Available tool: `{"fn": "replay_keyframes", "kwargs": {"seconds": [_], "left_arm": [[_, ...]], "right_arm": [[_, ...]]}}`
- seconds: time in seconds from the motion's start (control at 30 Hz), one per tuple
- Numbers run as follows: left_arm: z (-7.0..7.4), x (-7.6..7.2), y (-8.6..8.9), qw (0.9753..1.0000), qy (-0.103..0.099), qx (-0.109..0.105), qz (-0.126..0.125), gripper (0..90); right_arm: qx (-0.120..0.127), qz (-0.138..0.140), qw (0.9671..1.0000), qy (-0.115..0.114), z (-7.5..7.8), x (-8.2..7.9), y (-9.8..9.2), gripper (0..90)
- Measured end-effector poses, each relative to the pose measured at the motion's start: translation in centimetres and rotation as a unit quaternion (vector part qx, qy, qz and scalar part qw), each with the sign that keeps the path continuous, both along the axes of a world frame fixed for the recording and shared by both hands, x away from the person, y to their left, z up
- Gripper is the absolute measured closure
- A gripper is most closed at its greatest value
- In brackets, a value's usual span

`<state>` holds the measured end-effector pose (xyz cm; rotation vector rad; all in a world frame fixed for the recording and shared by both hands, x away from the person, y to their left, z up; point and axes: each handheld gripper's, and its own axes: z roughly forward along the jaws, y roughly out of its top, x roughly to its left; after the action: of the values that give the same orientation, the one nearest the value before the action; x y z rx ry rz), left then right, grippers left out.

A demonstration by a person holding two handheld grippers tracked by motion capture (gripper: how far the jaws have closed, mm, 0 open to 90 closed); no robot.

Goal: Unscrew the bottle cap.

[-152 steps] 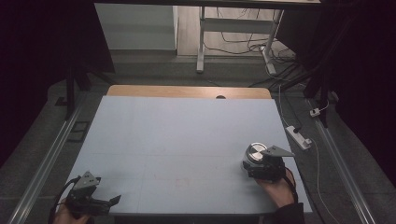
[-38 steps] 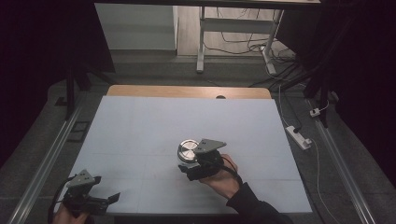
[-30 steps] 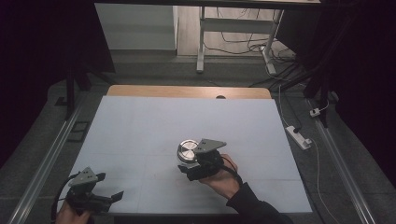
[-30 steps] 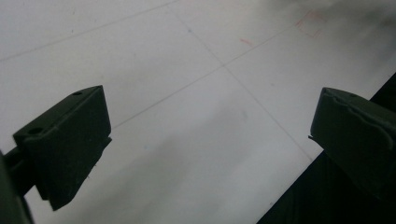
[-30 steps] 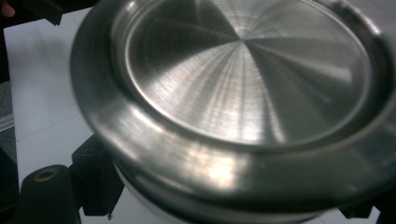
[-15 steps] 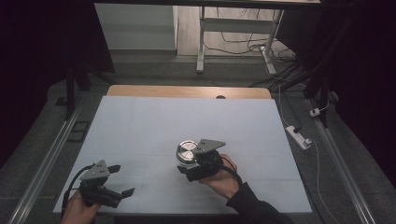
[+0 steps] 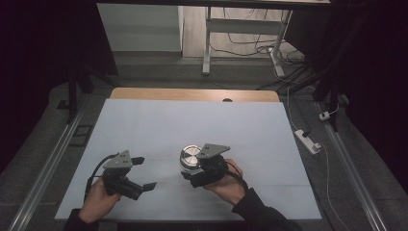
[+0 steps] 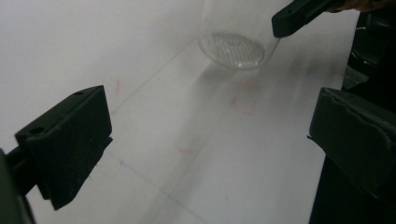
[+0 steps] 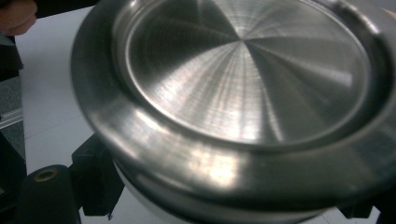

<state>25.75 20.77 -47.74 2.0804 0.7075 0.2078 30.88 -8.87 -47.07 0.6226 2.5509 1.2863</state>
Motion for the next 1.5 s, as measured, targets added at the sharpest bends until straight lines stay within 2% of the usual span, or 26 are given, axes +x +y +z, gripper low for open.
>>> {"fn": "replay_keyframes", "kwargs": {"seconds": [0.27,0.37,0.47,0.57,0.7,0.83,0.9,1.0,1.07,1.1,1.13,1.17,1.2,1.33,1.4,1.5], "left_arm": [[2.0,1.9,-2.1,0.9994,-0.018,-0.004,-0.03,0.0],[2.6,2.5,-2.8,0.9988,-0.03,0.002,-0.039,0.0],[3.0,3.1,-3.6,0.9977,-0.042,0.009,-0.053,0.0],[3.4,3.8,-4.2,0.9962,-0.046,0.004,-0.074,0.0],[4.1,4.7,-5.1,0.9919,-0.054,0.005,-0.115,0.0],[4.7,5.4,-6.2,0.9853,-0.057,0.013,-0.16,0.0],[4.8,5.6,-6.8,0.9819,-0.053,0.01,-0.181,0.6],[4.8,6.0,-7.4,0.9782,-0.055,0.02,-0.199,4.2],[4.7,6.1,-7.6,0.9777,-0.054,0.02,-0.202,7.1],[4.7,6.3,-7.8,0.9749,-0.052,0.019,-0.216,9.6],[4.7,6.3,-7.8,0.9749,-0.052,0.019,-0.216,11.2],[4.7,6.4,-8.0,0.973,-0.054,0.022,-0.223,13.7],[4.7,6.3,-8.0,0.9729,-0.056,0.022,-0.224,19.0],[4.7,6.1,-8.0,0.9739,-0.055,0.026,-0.219,20.2],[4.7,5.9,-8.1,0.9772,-0.053,0.026,-0.204,20.2],[4.7,5.4,-8.5,0.9846,-0.049,0.026,-0.166,20.3]], "right_arm": [[-0.001,0.006,1.0,0.0,0.0,-0.1,0.4,15.3],[-0.002,0.009,1.0,0.002,0.0,-0.1,0.5,15.4],[-0.004,0.012,0.9999,0.004,-0.1,-0.1,0.7,15.4],[-0.007,0.015,0.9998,0.005,-0.1,-0.1,0.9,15.4],[-0.009,0.021,0.9997,0.008,-0.2,-0.1,1.1,15.4],[-0.011,0.032,0.9994,0.011,-0.3,-0.1,1.3,15.4],[-0.009,0.037,0.9992,0.012,-0.3,-0.1,1.4,15.4],[-0.012,0.045,0.9988,0.015,-0.3,-0.2,1.5,15.4],[-0.012,0.047,0.9987,0.015,-0.3,-0.3,1.6,15.3],[-0.013,0.05,0.9985,0.016,-0.3,-0.3,1.7,15.4],[-0.015,0.05,0.9985,0.017,-0.3,-0.4,1.7,15.4],[-0.015,0.051,0.9984,0.016,-0.3,-0.4,1.7,15.4],[-0.015,0.052,0.9984,0.016,-0.3,-0.4,1.7,15.4],[-0.018,0.054,0.9983,0.014,-0.4,-0.4,1.7,15.4],[-0.02,0.054,0.9983,0.012,-0.4,-0.4,1.7,15.4],[-0.018,0.042,0.9989,0.009,-0.4,-0.3,1.6,15.3]]}}
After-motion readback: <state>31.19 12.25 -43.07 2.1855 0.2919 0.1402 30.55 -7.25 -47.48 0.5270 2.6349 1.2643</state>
